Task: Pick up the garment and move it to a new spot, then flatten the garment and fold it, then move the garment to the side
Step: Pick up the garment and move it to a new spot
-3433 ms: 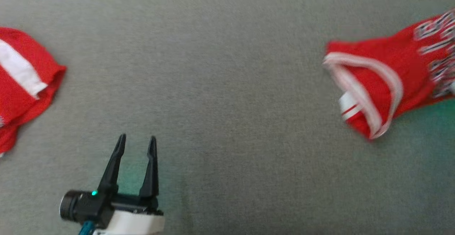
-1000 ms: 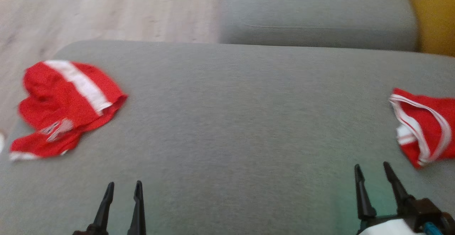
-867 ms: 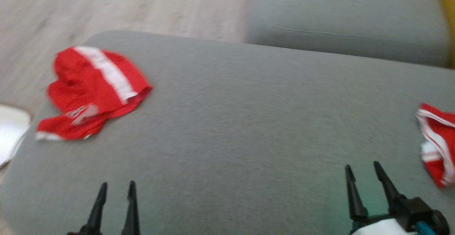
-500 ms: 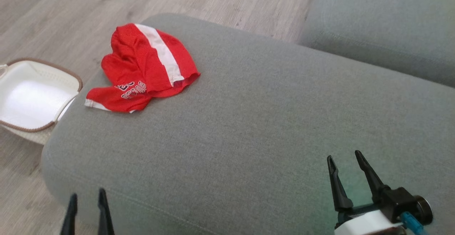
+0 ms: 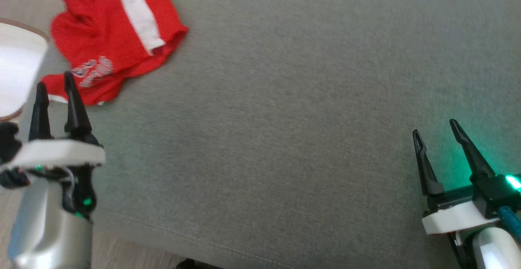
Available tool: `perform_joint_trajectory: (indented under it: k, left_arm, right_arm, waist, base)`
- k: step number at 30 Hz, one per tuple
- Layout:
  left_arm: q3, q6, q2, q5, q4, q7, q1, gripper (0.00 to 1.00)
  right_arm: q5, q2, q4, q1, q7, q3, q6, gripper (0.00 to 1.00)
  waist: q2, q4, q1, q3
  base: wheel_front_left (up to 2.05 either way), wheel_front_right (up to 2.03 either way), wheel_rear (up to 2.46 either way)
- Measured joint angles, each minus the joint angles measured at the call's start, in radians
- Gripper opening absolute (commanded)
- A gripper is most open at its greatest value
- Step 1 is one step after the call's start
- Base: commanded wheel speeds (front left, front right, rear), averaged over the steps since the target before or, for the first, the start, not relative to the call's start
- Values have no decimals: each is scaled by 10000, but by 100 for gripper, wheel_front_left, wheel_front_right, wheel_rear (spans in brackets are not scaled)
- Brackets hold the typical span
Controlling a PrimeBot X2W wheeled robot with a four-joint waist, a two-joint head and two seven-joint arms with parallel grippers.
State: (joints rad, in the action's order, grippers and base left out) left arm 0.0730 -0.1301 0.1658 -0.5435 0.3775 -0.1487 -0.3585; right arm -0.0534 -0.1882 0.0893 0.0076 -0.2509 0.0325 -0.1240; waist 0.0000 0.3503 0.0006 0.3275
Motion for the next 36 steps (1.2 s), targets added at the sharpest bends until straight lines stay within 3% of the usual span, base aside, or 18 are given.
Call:
perform_joint_trajectory:
  k: [6,15,16,21,25,29,36]
  left_arm:
    - [-575,-23,656,-732,2884,1218,-1594,100]
    - [-709,-21,1177,-834,5776,1214,-3704,97]
    - [-853,-21,1183,-836,6017,1327,-3787,1]
    - [-1795,-21,1348,-1246,6205,1879,-3804,0]
    - [-2529,-21,1647,-1812,5394,1843,-3704,0]
    - [-3381,-21,2293,-2495,3475,1839,-3719,0]
    - [-4834,-21,3400,-4341,-1289,3392,-3241,0]
  right_arm:
    - [6,-203,-330,14,40,21,0,100]
    - [184,-399,-853,25,332,167,0,100]
    - [186,-399,-880,31,385,169,0,100]
    - [290,-311,-880,36,431,153,0,100]
    - [393,-73,-587,41,397,267,0,100]
    - [462,261,-222,17,276,372,0,100]
    - [631,872,585,-230,48,604,0,100]
  waist:
    - [0,-692,-4,856]
    - [0,-1473,-5,1231]
    - [0,-1526,-6,1234]
    - [0,-1654,-8,1062]
    - [0,-1686,-8,745]
    - [0,-1727,-7,340]
    - [0,-1968,-8,-419]
  base:
    - [0,0,0]
    - [0,0,0]
    - [0,0,0]
    - [0,0,0]
    - [0,0,0]
    - [0,0,0]
    - [0,0,0]
